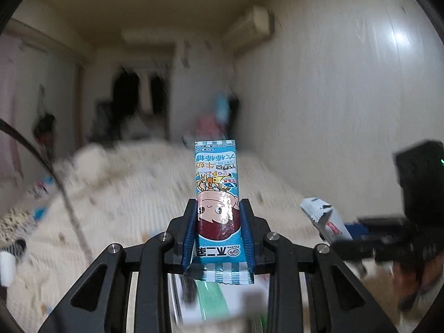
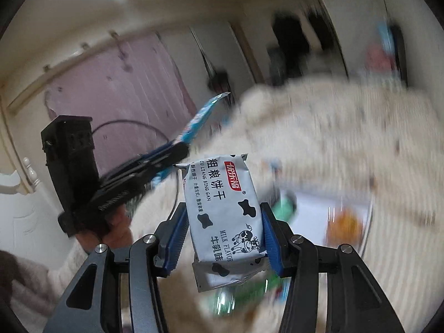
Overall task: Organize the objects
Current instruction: 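Carry the blue stick and biscuit packet over the white tray with both grippers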
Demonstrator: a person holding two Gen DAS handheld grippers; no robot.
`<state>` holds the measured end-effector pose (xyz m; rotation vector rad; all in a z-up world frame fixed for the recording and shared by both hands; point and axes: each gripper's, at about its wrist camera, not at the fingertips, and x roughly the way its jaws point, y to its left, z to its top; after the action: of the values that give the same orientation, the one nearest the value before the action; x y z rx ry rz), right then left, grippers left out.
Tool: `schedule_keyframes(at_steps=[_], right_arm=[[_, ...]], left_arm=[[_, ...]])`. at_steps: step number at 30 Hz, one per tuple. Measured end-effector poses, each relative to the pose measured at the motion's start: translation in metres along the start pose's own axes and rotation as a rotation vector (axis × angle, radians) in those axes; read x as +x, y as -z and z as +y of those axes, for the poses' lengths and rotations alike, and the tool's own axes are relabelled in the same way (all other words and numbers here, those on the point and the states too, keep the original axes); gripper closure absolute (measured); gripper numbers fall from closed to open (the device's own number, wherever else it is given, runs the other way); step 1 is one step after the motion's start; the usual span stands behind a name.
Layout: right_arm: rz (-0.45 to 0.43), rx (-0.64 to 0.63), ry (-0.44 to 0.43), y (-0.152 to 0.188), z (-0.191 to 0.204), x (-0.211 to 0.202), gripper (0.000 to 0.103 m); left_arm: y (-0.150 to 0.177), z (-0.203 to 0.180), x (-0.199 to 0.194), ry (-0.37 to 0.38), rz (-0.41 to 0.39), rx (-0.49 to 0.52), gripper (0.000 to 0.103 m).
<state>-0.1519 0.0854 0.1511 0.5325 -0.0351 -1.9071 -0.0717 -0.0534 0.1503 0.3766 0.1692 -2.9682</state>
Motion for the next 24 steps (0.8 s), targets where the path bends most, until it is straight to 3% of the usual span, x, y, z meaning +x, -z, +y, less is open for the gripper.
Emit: schedule_keyframes(at_steps=[2,3,6,7,10,14,17,20,24], right_arm=[[-0.222,-0.085,0.135,-0.001,0.018,-0.011,0.051],[-0.316,-0.118,0.141,0.003,0.024,-0.015,0.051],[-0.462,-0.149,0.156,0.016,0.027,-0.014,0.051],[-0.462,-0.120,0.177,0.020,0.022,-0.007,0.051],[-0.370,-0.021,0.177,0.040,-0.003,0.024,0.051],[-0.247,0.016,0.216,0.069,-0.028,0.053,0.051],[-0.148,0.092,0.224,0.083,-0.052,0.075,0.051],[-0.099,0.099,0.233,0.092,-0.064,0.085,0.051],[-0.024,0.099,0.246,0.104,-0.070,0.097,0.051]], left_arm=[[-0.009,0.000,0.006,-0.015,-0.038,-0.080,0.070],[-0.011,0.000,0.010,-0.013,-0.049,-0.119,0.070],[-0.001,-0.012,0.024,-0.096,-0.103,-0.052,0.070],[0.007,-0.014,0.033,-0.142,-0.073,-0.030,0.070],[0.043,-0.013,0.063,-0.180,0.028,-0.011,0.071],[0.084,-0.005,0.095,-0.127,0.160,-0.029,0.071],[0.100,0.000,0.113,-0.154,0.214,0.000,0.071],[0.107,0.007,0.130,-0.109,0.257,-0.047,0.071],[0.120,0.005,0.137,-0.121,0.298,-0.036,0.070]])
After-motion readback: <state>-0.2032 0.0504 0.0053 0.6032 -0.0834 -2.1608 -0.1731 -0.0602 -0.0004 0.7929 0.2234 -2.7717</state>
